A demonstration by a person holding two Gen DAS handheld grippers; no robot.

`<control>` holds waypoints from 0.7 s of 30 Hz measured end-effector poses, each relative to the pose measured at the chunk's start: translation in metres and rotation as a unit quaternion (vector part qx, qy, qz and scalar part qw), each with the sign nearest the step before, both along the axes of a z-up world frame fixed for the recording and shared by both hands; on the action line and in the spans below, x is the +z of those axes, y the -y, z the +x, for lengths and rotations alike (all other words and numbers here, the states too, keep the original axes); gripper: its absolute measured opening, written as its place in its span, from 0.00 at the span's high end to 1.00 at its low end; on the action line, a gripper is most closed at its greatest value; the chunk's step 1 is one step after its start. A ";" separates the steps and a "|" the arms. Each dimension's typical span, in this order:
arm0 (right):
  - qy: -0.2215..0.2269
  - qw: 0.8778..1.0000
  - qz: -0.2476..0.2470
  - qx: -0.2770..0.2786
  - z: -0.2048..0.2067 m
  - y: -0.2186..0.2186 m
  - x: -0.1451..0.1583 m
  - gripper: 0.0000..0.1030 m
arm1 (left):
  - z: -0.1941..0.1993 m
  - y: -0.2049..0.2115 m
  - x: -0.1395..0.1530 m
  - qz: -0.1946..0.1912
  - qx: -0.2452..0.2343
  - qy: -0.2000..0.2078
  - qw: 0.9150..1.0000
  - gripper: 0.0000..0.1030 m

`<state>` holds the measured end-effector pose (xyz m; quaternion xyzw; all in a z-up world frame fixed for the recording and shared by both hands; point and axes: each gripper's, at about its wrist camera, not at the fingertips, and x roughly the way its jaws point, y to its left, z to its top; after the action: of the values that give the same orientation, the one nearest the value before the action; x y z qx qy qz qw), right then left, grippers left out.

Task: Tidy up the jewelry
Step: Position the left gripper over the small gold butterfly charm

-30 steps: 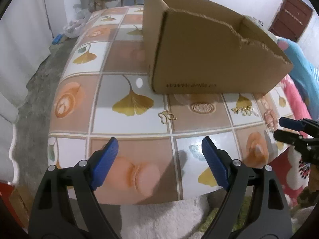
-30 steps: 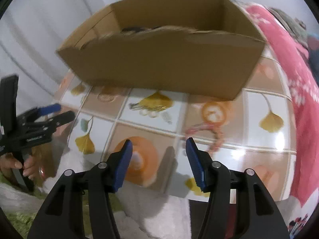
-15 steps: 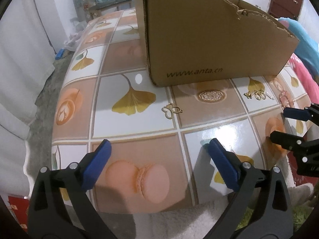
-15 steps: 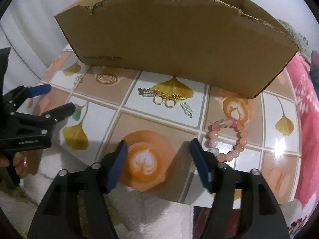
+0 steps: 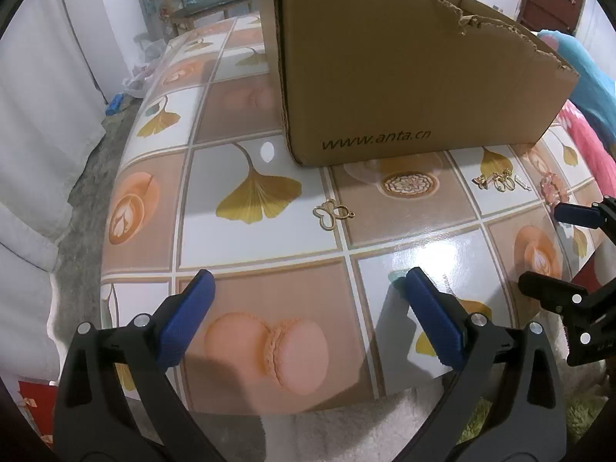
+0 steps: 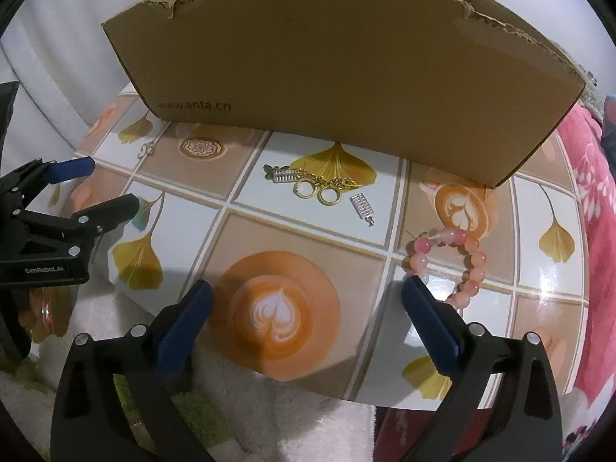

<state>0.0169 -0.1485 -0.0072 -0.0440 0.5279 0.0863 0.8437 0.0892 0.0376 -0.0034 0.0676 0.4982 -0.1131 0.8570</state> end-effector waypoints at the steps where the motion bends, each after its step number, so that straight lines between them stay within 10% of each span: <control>1: -0.001 1.000 0.000 0.000 0.000 -0.002 -0.001 0.07 | 0.000 0.000 0.000 0.000 0.000 -0.001 1.000 0.07; 21: 0.004 1.000 -0.004 -0.005 -0.001 -0.001 -0.004 0.06 | 0.003 0.000 0.000 0.002 -0.009 -0.007 1.000 0.07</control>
<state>0.0154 -0.1475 -0.0107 -0.0454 0.5251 0.0797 0.8461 0.0921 0.0372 -0.0035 0.0733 0.5041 -0.1198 0.8522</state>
